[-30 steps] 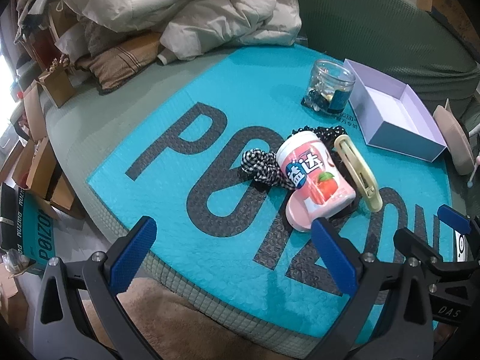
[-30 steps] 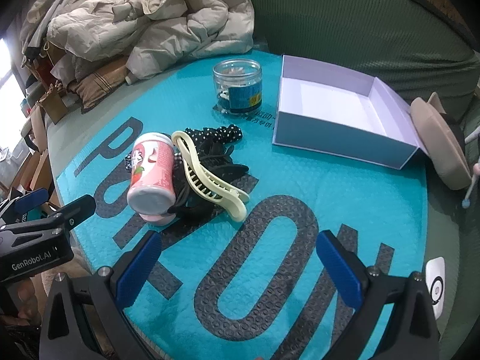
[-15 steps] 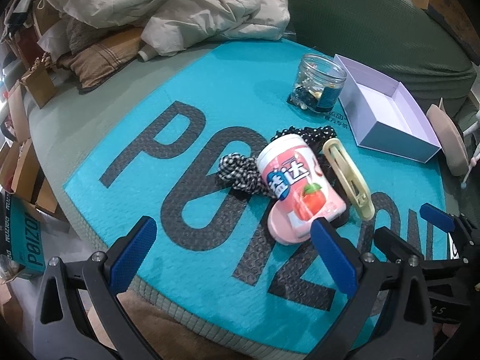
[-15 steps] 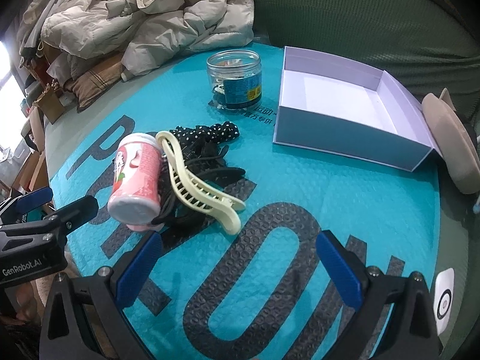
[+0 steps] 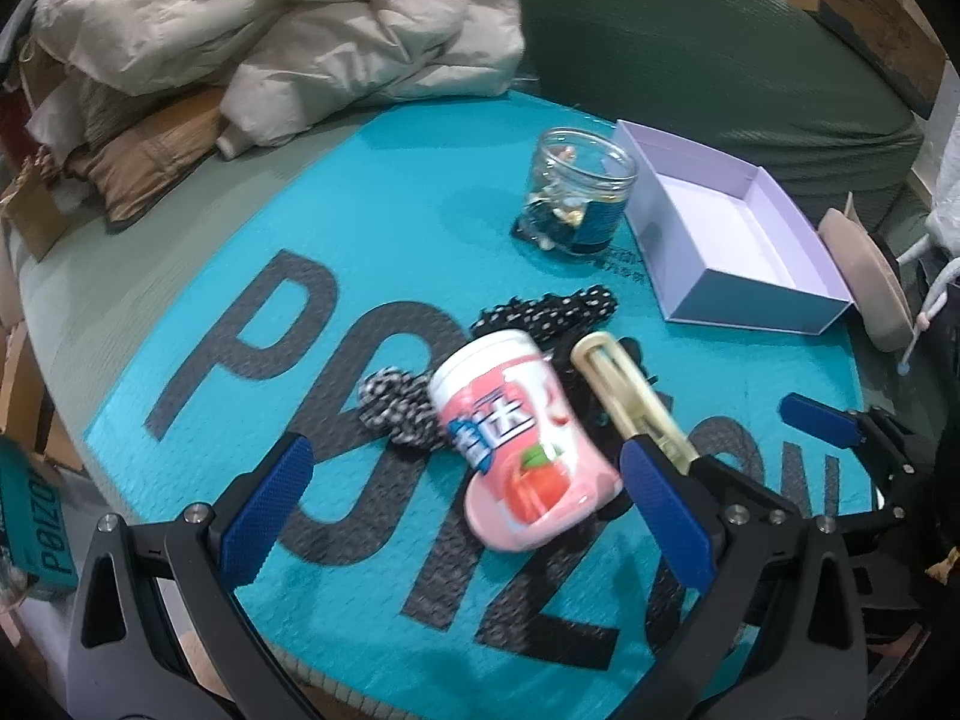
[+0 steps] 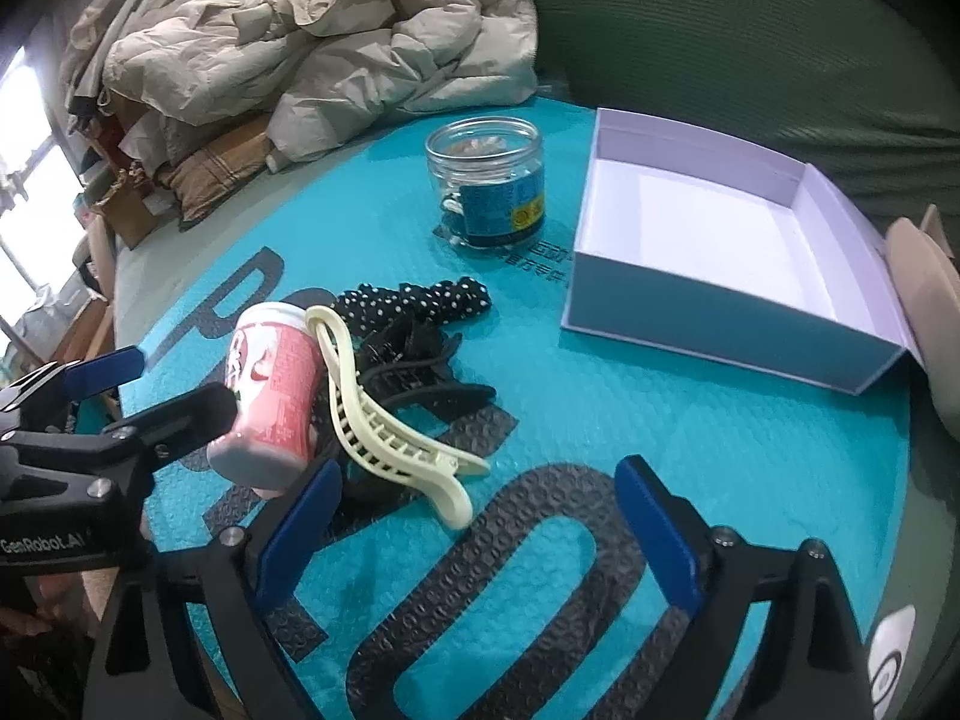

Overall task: Organize objects
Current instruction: 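Grasp the pink gum bottle with the left gripper while the right gripper grasps the cream clip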

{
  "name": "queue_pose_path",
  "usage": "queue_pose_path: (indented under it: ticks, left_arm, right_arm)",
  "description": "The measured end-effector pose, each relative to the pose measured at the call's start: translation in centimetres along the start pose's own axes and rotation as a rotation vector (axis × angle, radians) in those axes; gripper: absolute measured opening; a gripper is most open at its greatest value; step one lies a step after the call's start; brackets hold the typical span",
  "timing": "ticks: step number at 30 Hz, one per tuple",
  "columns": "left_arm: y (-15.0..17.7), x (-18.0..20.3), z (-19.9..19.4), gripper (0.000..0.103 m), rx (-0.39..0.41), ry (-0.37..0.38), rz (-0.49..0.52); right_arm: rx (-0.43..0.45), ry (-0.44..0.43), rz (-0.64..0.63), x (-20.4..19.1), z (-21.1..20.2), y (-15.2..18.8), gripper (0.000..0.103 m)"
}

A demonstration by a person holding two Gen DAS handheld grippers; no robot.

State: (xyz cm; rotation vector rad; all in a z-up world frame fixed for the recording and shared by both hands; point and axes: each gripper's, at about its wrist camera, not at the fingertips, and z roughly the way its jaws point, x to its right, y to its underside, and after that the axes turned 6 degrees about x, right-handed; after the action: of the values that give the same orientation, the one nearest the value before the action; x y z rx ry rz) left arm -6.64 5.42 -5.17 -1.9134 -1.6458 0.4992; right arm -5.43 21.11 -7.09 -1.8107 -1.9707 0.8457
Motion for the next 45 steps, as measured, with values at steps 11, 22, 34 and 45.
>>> queue_pose_path:
  ticks: [11,22,34,45]
  left_arm:
    - [-0.2,0.0,2.3,0.078,-0.063,0.039,-0.019]
    - [0.5,-0.3,4.4,0.049,-0.142,0.088,-0.046]
    - [0.4,-0.2,3.2,0.045,-0.117,0.094,-0.016]
    - [-0.4,-0.2,-0.1,0.045,-0.075,0.066,0.012]
  right_arm:
    - [-0.047,-0.204,-0.054,-0.3,2.4,-0.3,0.062]
    - [-0.017,-0.279,-0.123,-1.5,2.6,-0.5,0.035]
    - [0.011,-0.236,-0.166,-2.2,2.0,-0.6,0.024]
    - [0.043,-0.244,-0.194,-3.6,-1.0,-0.8,0.023]
